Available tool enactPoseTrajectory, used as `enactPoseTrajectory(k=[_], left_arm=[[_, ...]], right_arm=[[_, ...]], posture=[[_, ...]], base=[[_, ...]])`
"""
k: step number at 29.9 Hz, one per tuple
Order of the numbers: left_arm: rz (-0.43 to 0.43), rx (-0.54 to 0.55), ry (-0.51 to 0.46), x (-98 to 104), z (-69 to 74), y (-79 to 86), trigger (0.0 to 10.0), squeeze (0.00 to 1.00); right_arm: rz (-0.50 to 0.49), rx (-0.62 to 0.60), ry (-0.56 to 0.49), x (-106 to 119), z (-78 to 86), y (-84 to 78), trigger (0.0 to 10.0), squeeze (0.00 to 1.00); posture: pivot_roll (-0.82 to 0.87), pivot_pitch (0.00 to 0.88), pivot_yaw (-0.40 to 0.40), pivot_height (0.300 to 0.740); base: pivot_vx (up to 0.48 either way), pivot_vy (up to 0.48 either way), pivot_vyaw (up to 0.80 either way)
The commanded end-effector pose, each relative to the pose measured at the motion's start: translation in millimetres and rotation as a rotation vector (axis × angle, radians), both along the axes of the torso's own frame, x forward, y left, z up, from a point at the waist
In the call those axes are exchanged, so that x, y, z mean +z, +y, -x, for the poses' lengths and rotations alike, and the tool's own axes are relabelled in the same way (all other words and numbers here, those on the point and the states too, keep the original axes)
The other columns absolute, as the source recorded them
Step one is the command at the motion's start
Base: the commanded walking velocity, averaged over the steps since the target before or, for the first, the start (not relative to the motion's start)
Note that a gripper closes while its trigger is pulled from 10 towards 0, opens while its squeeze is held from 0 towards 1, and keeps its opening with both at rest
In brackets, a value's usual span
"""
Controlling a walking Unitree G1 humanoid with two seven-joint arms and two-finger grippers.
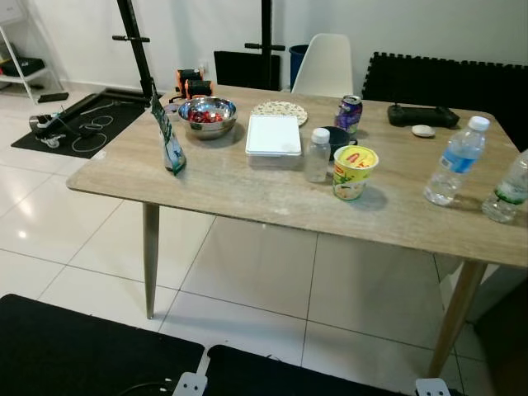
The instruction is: Restocking fridge
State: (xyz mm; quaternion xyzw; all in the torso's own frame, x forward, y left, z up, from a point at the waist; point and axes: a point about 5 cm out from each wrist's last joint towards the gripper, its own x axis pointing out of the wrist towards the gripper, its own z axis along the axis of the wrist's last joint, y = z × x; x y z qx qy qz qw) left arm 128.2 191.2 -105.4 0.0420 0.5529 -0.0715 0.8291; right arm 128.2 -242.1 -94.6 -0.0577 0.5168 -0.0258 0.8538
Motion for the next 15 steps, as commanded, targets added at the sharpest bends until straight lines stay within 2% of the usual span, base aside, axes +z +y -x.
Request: enactPoseTrajectory(k=[1, 15], left_arm=[[-0.002, -0.014, 0.017, -1.6, 4.8, -1.1, 10.0, 0.0], [-0.001, -0.028, 0.017, -1.8, 4.7, -2.4, 10.0, 0.0]], right_arm=[[0.0, 0.008, 0.005, -0.7, 1.4, 0.9, 10.0, 0.0], [-0.007, 0.005, 0.015, -2.4, 5.4, 2.6, 10.0, 0.0]], posture=[[-0.03, 0.0, -0.024, 0.74], [-0.04, 0.0, -0.017, 0.74]], base=[[0.262, 0.0, 0.0], [0.262, 0.0, 0.0]])
